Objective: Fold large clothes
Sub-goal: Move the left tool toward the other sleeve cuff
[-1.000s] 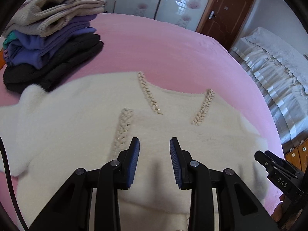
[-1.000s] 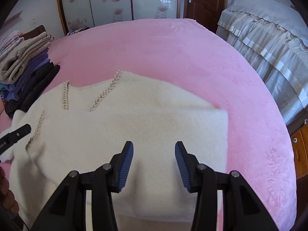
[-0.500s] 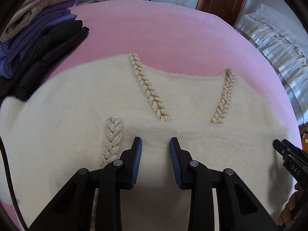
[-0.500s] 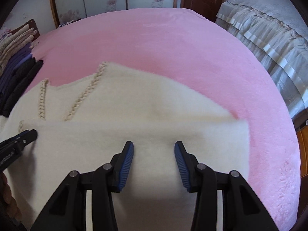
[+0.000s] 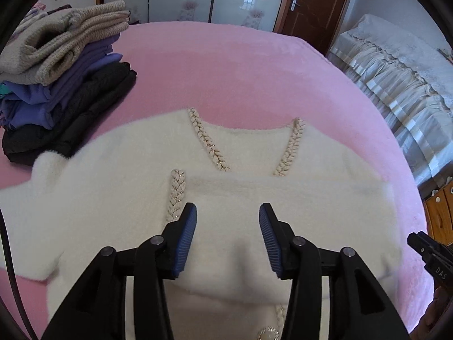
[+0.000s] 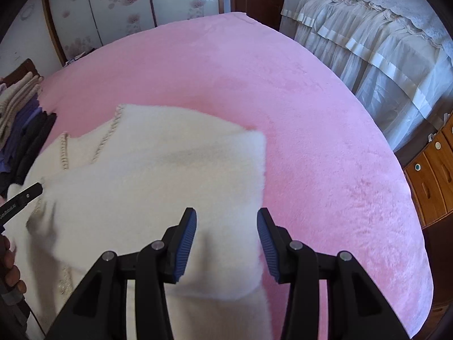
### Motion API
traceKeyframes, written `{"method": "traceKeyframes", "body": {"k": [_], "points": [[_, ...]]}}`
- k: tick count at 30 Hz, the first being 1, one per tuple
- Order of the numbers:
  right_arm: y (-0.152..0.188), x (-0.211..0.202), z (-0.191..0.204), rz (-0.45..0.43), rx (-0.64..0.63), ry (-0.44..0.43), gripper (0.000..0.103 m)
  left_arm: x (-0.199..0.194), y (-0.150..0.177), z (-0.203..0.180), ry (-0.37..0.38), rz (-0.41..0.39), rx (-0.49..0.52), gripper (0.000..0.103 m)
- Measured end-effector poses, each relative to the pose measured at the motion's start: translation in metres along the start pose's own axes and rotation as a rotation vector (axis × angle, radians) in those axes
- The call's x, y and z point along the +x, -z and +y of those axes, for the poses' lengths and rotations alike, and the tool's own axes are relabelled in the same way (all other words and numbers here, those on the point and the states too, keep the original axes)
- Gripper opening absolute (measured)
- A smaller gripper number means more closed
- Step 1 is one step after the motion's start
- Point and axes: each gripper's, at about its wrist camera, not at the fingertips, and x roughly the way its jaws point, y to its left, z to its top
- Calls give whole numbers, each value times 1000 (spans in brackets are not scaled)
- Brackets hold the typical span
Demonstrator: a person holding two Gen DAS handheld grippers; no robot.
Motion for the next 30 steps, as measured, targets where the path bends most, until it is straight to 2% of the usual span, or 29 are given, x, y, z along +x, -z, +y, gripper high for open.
{"method": "traceKeyframes", "body": {"k": [2, 7, 9, 10, 12, 17, 19, 21, 24, 26, 28, 30], "points": [[12, -25, 15, -24, -13, -41, 44, -33, 7, 0, 36, -22, 1, 52], [36, -84, 56, -77, -74, -110, 44, -111, 28, 8, 51, -79, -15, 65], [46, -110, 77, -108, -107, -115, 45, -143, 37, 14, 48, -98, -22, 72], [50, -123, 86, -123, -120, -125, 46, -159, 43, 18, 48, -112, -27, 78], [58, -146, 101, -142, -134, -152, 46, -192, 54, 28, 31, -151, -44, 83], [69, -201, 136, -188, -168, -204, 46, -252, 70, 60, -6, -202, -73, 89], [71, -220, 151, -207, -181, -223, 46, -270, 76, 76, -13, -217, -90, 94], [72, -236, 165, -225, -194, -236, 46, -287, 82, 93, -29, -243, -107, 95], [75, -255, 188, -251, -212, -250, 46, -306, 92, 122, -103, -256, -128, 95], [77, -261, 206, -256, -222, -264, 46, -315, 98, 144, -149, -262, -149, 95], [79, -265, 228, -256, -237, -278, 46, -323, 103, 169, -163, -273, -185, 96], [81, -267, 250, -257, -257, -292, 46, -326, 107, 194, -167, -283, -231, 102]]}}
